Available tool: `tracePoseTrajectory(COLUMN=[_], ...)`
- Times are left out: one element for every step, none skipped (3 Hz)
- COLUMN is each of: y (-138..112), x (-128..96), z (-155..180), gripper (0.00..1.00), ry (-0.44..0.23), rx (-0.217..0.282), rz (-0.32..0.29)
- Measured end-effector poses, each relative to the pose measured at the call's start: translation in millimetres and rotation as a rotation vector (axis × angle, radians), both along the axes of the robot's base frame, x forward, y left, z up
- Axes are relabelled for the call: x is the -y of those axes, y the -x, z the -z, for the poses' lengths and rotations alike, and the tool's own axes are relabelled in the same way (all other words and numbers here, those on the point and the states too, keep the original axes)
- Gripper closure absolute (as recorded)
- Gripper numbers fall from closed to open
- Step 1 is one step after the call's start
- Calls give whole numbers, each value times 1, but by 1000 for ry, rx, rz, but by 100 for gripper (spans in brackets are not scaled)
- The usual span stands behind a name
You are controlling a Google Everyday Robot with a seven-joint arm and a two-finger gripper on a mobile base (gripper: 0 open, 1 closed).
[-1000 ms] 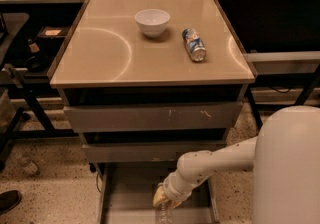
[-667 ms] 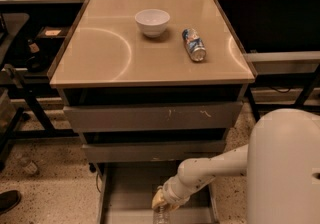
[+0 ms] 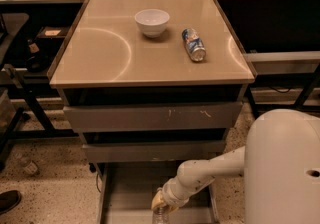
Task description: Place water bottle into bottom drawer
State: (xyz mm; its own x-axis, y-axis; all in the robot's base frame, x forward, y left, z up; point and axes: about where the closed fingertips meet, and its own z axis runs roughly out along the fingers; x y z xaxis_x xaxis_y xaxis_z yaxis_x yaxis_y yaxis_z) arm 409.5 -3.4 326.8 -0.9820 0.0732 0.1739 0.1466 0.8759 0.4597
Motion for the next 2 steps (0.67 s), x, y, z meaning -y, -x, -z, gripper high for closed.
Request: tracePoseTrajectory(y=[-11,-28], x=[-3,-7], z=[22,39], gripper=[100,100], ry=[-45,-88], rx=[0,18], rz=[69,114])
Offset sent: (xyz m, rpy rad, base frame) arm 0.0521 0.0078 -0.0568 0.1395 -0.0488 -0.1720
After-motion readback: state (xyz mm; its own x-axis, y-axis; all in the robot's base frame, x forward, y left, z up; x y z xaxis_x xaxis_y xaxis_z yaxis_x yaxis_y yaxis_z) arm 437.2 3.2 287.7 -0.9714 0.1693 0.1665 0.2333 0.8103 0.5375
